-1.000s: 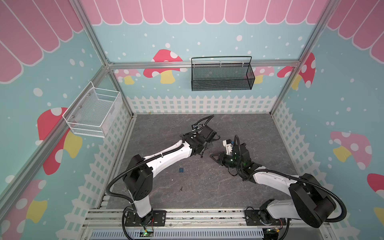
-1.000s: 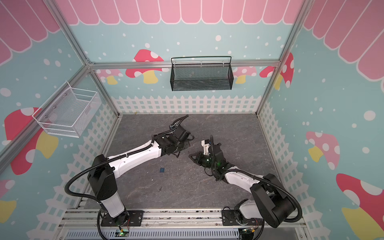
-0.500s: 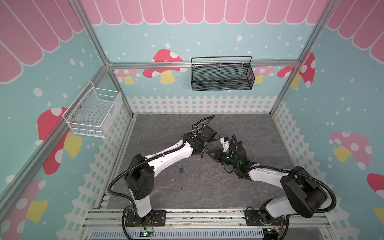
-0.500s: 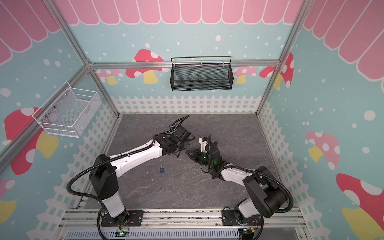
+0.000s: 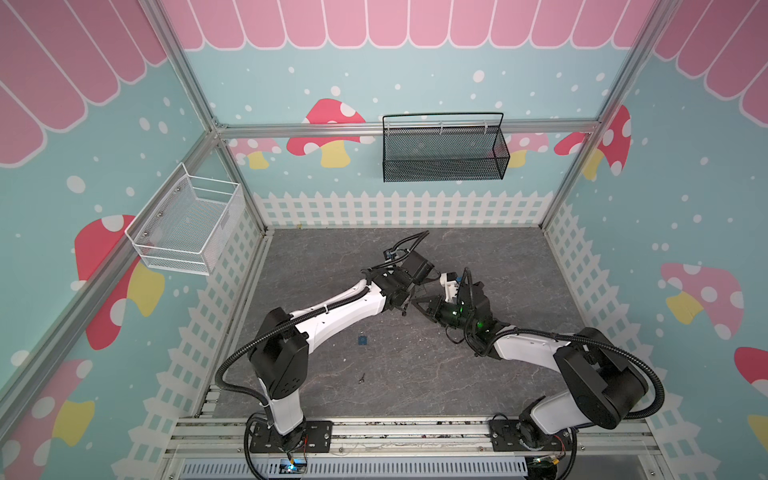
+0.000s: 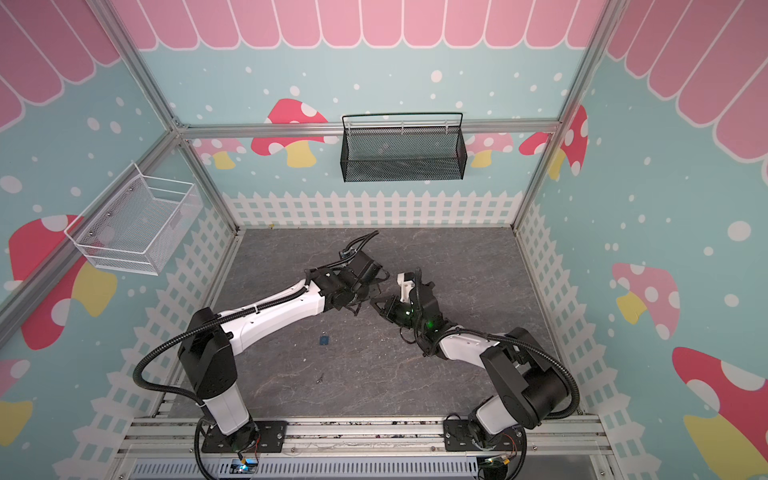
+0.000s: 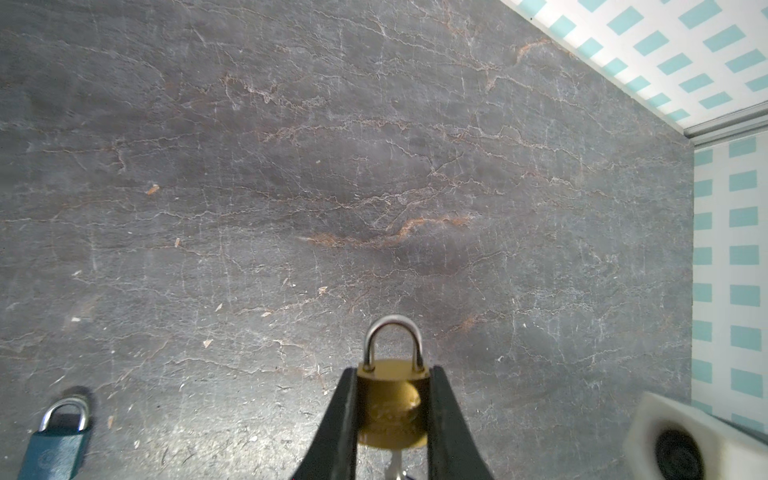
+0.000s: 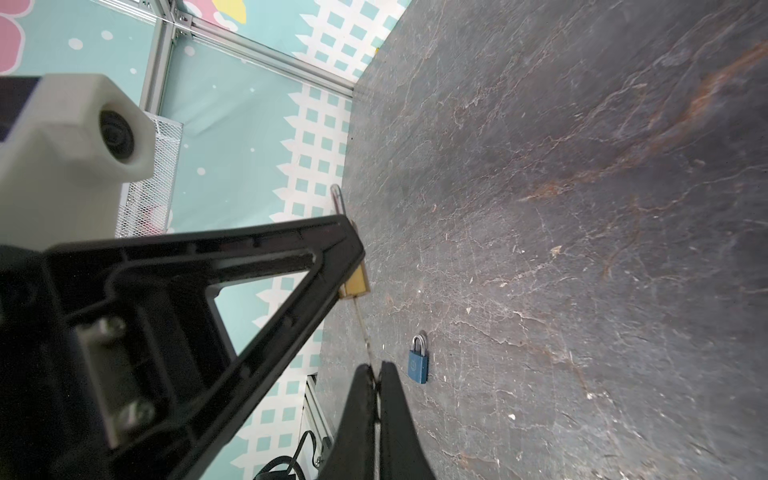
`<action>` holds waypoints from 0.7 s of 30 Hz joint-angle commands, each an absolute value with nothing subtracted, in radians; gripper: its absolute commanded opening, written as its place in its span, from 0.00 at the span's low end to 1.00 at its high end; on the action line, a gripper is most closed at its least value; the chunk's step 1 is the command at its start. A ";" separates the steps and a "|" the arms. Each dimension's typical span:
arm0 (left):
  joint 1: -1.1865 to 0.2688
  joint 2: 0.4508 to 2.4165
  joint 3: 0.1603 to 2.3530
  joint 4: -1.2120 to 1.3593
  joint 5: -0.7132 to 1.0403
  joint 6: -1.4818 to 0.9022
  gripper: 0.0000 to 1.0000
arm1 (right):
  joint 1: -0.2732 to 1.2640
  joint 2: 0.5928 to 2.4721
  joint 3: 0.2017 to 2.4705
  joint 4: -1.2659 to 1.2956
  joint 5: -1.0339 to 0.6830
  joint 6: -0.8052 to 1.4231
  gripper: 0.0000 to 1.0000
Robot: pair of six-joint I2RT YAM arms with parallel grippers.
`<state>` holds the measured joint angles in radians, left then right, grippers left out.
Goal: Unlock with the key
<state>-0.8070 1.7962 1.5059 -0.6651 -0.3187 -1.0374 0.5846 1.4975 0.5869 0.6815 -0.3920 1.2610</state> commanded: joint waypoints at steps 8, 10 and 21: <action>-0.804 1.751 1.484 -0.666 -0.325 -1.067 0.00 | 0.594 1.505 0.635 0.635 -0.362 1.241 0.00; -0.804 1.746 1.485 -0.664 -0.325 -1.066 0.00 | 0.595 1.512 0.636 0.639 -0.361 1.242 0.00; -0.813 1.721 1.446 -0.637 -0.232 -1.082 0.00 | 0.596 1.480 0.641 0.638 -0.300 1.207 0.00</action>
<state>-0.7994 1.7691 1.4643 -0.6323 -0.2802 -1.0637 0.5941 1.4982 0.6182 0.6281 -0.3580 1.2205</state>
